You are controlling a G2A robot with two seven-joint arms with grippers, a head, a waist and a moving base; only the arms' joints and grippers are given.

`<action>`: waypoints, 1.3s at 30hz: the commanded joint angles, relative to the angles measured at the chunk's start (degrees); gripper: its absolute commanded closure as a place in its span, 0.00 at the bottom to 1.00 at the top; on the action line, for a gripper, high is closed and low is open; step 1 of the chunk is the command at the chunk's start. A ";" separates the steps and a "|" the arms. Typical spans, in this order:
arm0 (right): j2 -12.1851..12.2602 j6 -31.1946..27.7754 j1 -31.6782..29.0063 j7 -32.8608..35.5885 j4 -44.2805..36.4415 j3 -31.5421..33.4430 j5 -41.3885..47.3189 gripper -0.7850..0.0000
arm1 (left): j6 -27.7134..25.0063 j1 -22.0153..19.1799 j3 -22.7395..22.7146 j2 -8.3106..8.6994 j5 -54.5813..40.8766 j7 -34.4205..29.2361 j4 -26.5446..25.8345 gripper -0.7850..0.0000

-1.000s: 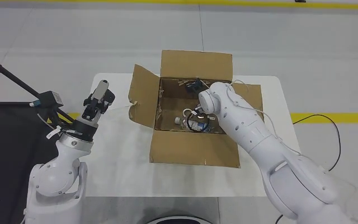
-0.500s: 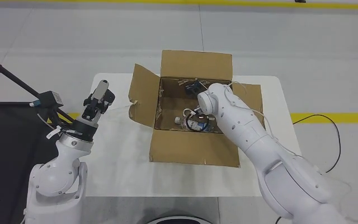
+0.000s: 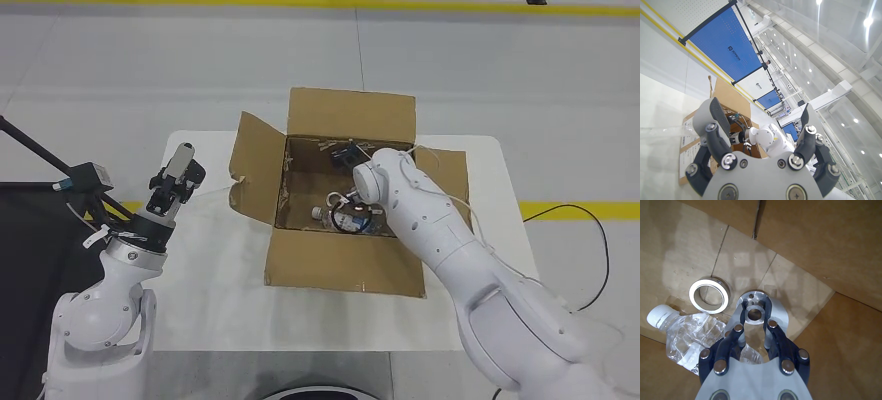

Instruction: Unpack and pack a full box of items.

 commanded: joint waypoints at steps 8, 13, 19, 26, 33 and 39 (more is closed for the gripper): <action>2.28 0.75 -1.54 0.70 -9.52 3.80 -2.44 1.00 | 0.00 0.00 0.00 0.00 0.00 0.00 0.00 0.00; 6.30 1.75 -5.67 2.87 -23.26 10.08 -6.44 1.00 | 0.00 0.00 0.00 0.00 0.00 0.00 0.00 0.00; 13.68 2.13 -19.63 10.94 -51.58 27.06 -17.17 1.00 | 0.00 0.00 0.00 0.00 0.00 0.00 0.00 0.00; 18.41 0.05 -36.62 14.77 -73.11 50.39 -23.41 1.00 | 0.00 0.00 0.00 0.00 0.00 0.00 0.00 0.00; 19.79 0.63 -38.54 15.78 -65.23 60.39 -26.90 1.00 | 0.00 0.00 0.00 0.00 0.00 0.00 0.00 0.00; 19.85 -0.70 -31.84 14.13 -44.29 57.89 -28.88 1.00 | 0.00 0.00 0.00 0.00 0.00 0.00 0.00 0.00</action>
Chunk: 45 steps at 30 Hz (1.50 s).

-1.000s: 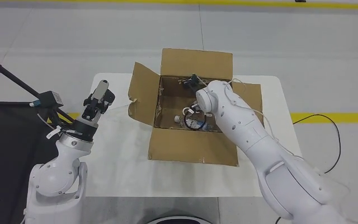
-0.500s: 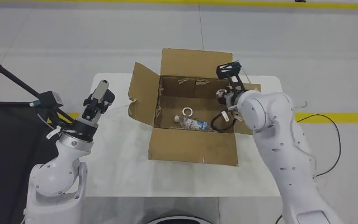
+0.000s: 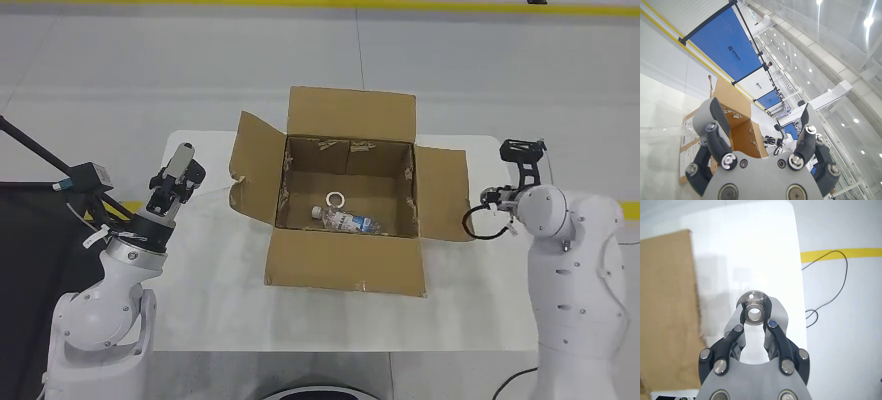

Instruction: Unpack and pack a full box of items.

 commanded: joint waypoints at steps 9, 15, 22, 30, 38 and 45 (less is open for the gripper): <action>-0.20 -1.41 9.13 -4.05 22.07 -3.19 -0.41 1.00 | 0.00 0.00 0.00 0.00 0.00 0.00 0.00 0.00; -0.07 -1.63 11.06 -5.38 26.45 -3.42 0.08 0.88 | 0.00 0.00 0.00 0.00 0.00 0.00 0.00 0.00; 0.03 -1.64 11.74 -5.74 28.12 -3.96 0.70 0.61 | 0.00 0.00 0.00 0.00 0.00 0.00 0.00 0.00; 0.33 0.56 10.93 -3.51 21.68 -4.29 -0.55 0.00 | 0.00 0.00 0.00 0.00 0.00 0.00 0.00 0.00; 0.55 7.34 4.75 1.32 -14.11 -5.10 -5.82 0.00 | 0.00 0.00 0.00 0.00 0.00 0.00 0.00 0.00; -1.20 4.06 6.52 -0.21 -24.29 -17.69 2.38 0.00 | 0.00 0.00 0.00 0.00 0.00 0.00 0.00 0.00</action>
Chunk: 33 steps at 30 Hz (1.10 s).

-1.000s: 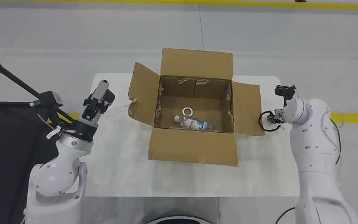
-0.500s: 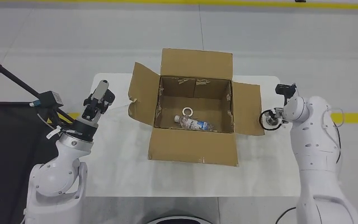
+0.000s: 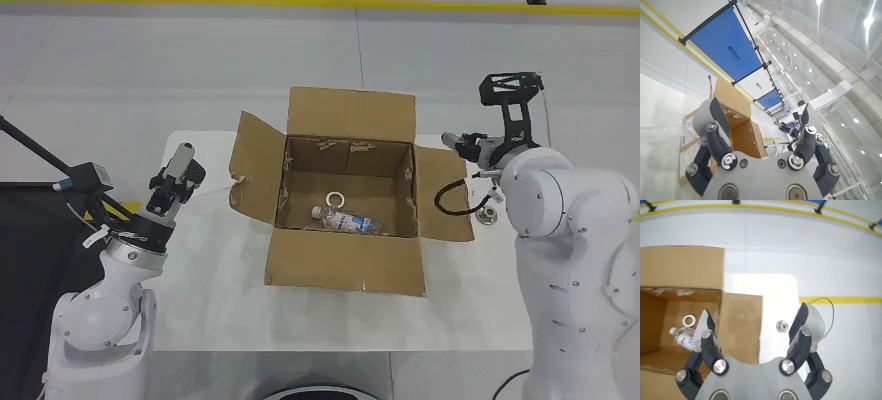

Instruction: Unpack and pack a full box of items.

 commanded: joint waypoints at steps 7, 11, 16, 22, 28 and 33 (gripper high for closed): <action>-4.56 -1.57 9.55 -2.70 16.65 -22.70 8.22 0.23 | 0.00 0.00 0.00 0.00 0.00 0.00 0.00 0.00; -7.15 -2.91 13.50 -4.20 27.88 -29.35 13.13 0.42 | 0.00 0.00 0.00 0.00 0.00 0.00 0.00 0.00; -10.05 0.14 16.35 -7.15 38.10 -34.65 14.35 0.50 | 0.00 0.00 0.00 0.00 0.00 0.00 0.00 0.00; -12.90 0.08 18.27 -10.99 47.92 -36.99 19.06 0.54 | 0.00 0.00 0.00 0.00 0.00 0.00 0.00 0.00; -15.43 -1.00 20.23 -13.57 55.69 -38.80 21.70 0.55 | 0.00 0.00 0.00 0.00 0.00 0.00 0.00 0.00; -17.46 -0.83 21.87 -16.37 61.66 -39.51 23.58 0.65 | 0.00 0.00 0.00 0.00 0.00 0.00 0.00 0.00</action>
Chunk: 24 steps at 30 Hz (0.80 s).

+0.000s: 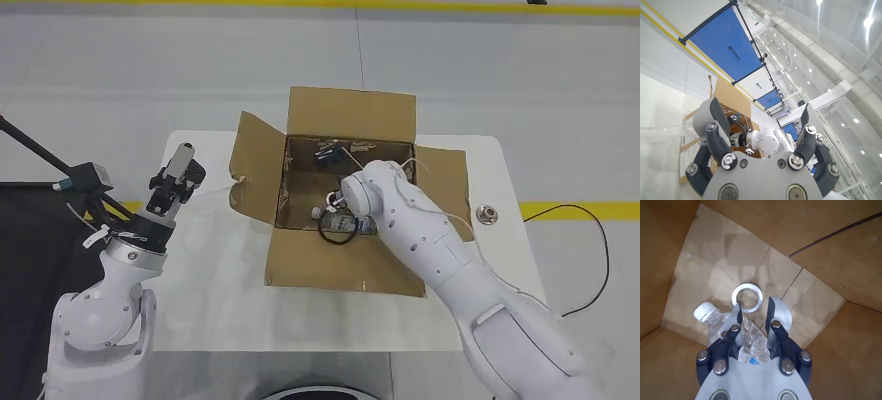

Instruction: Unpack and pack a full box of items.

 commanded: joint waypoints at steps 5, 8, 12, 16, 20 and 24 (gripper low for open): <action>-2.19 -1.05 1.70 -2.03 5.90 -0.90 1.50 0.65 | 0.00 0.00 0.00 0.00 0.00 0.00 0.00 0.00; -3.16 -1.10 2.25 -2.66 8.19 -1.47 1.42 0.64 | 0.00 0.00 0.00 0.00 0.00 0.00 0.00 0.00; -4.35 -1.51 2.86 -3.11 10.99 -2.02 1.48 0.67 | 0.00 0.00 0.00 0.00 0.00 0.00 0.00 0.00; -5.36 -2.04 3.24 -3.69 13.30 -2.27 1.66 0.84 | 0.00 0.00 0.00 0.00 0.00 0.00 0.00 0.00; -6.18 -2.63 3.68 -4.22 15.30 -2.25 1.82 0.95 | 0.00 0.00 0.00 0.00 0.00 0.00 0.00 0.00; -6.76 -2.85 4.32 -4.90 16.72 -1.97 1.78 1.00 | 0.00 0.00 0.00 0.00 0.00 0.00 0.00 0.00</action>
